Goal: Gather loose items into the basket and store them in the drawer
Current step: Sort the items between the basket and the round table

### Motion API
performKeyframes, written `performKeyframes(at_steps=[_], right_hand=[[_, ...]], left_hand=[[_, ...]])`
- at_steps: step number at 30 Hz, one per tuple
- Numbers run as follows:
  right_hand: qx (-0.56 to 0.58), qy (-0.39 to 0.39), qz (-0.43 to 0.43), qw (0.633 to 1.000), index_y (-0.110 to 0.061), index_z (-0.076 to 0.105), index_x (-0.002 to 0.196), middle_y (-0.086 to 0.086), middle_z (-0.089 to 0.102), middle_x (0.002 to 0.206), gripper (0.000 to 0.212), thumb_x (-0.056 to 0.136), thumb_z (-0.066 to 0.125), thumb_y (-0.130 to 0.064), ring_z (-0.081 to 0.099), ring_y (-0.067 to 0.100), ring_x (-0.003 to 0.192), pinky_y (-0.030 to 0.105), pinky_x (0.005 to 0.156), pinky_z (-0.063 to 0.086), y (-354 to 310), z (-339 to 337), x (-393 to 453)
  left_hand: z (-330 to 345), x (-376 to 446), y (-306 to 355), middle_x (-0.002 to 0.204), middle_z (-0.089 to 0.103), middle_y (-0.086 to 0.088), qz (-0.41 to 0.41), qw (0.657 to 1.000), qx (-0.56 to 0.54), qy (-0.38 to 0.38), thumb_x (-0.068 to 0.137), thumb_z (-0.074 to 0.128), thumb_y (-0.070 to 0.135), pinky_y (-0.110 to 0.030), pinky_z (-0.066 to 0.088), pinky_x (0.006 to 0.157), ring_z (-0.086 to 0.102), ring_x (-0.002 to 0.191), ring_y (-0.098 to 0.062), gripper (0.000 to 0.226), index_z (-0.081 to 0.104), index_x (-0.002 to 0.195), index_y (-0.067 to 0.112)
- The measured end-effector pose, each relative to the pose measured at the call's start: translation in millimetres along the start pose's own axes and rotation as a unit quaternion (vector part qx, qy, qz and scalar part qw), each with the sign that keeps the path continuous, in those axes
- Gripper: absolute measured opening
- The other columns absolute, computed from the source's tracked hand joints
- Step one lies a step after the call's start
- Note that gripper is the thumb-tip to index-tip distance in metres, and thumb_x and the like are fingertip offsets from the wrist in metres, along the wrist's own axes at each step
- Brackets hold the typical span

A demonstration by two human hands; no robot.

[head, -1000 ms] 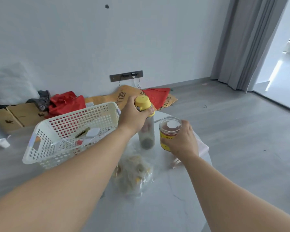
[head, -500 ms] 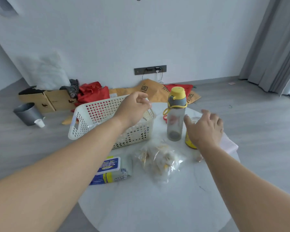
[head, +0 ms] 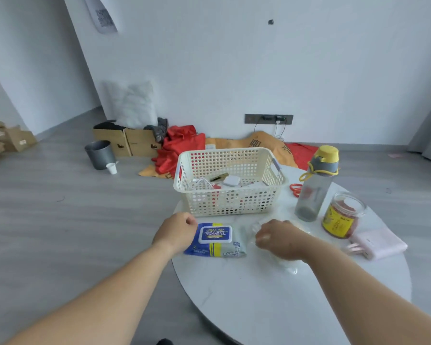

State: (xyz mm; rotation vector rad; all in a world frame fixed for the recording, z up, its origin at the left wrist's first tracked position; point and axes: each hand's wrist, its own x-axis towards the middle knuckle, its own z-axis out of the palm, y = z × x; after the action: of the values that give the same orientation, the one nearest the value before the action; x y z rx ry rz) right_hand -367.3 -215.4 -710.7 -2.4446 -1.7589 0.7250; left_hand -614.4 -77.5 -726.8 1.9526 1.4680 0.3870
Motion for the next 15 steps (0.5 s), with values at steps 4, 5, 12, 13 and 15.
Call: performKeyframes(at_steps=[4, 5, 12, 13, 15], right_hand=[[-0.016, -0.034, -0.004, 0.999, -0.022, 0.069, 0.133, -0.001, 0.059, 0.147, 0.039, 0.103, 0.054, -0.042, 0.046, 0.028, 0.14, 0.033, 0.115, 0.029, 9.7, -1.2, -1.4], [-0.016, -0.036, -0.001, 0.999, -0.019, 0.07, 0.131, 0.001, 0.062, 0.144, 0.039, 0.103, 0.054, -0.041, 0.049, 0.028, 0.137, 0.033, 0.113, 0.031, 13.5, -2.1, -0.8], [0.039, -0.025, 0.027, 0.999, -0.023, 0.073, 0.134, -0.007, 0.063, 0.146, 0.034, 0.106, 0.058, -0.034, 0.057, 0.016, 0.131, 0.024, 0.106, 0.039, 38.3, -19.1, 0.0], [0.044, -0.027, 0.029, 0.998, -0.022, 0.073, 0.133, -0.008, 0.065, 0.143, 0.033, 0.105, 0.059, -0.032, 0.059, 0.015, 0.127, 0.023, 0.105, 0.039, 41.1, -21.3, 1.6], [0.069, 0.01, 0.048, 0.996, -0.024, 0.077, 0.127, -0.01, 0.07, 0.132, 0.029, 0.104, 0.06, -0.031, 0.063, 0.013, 0.115, 0.024, 0.1, 0.044, 47.9, -28.3, 2.5]], left_hand=[[21.1, 4.5, 0.0, 0.134, 0.055, 0.001, 0.008, 0.989, 0.097, -0.112, 0.096, 0.051, 0.031, -0.032, 0.053, 0.094, 0.06, 0.115, -0.022, 0.036, 0.063, 0.129, 0.04], [25.8, 7.9, 0.8, 0.139, 0.049, -0.002, 0.009, 0.985, 0.113, -0.132, 0.094, 0.052, 0.033, -0.035, 0.051, 0.098, 0.057, 0.12, -0.025, 0.044, 0.056, 0.137, 0.042], [38.4, 26.7, 4.6, 0.149, 0.036, -0.008, -0.007, 0.972, 0.156, -0.177, 0.091, 0.059, 0.038, -0.035, 0.041, 0.095, 0.03, 0.137, -0.035, 0.076, 0.025, 0.158, 0.045], [38.1, 29.2, 6.0, 0.148, 0.036, -0.008, -0.006, 0.97, 0.165, -0.181, 0.09, 0.06, 0.04, -0.036, 0.042, 0.095, 0.03, 0.137, -0.035, 0.077, 0.025, 0.158, 0.045], [39.8, 31.5, 9.6, 0.147, 0.034, -0.01, -0.001, 0.962, 0.193, -0.195, 0.089, 0.063, 0.048, -0.038, 0.043, 0.1, 0.031, 0.136, -0.035, 0.08, 0.024, 0.159, 0.046]])
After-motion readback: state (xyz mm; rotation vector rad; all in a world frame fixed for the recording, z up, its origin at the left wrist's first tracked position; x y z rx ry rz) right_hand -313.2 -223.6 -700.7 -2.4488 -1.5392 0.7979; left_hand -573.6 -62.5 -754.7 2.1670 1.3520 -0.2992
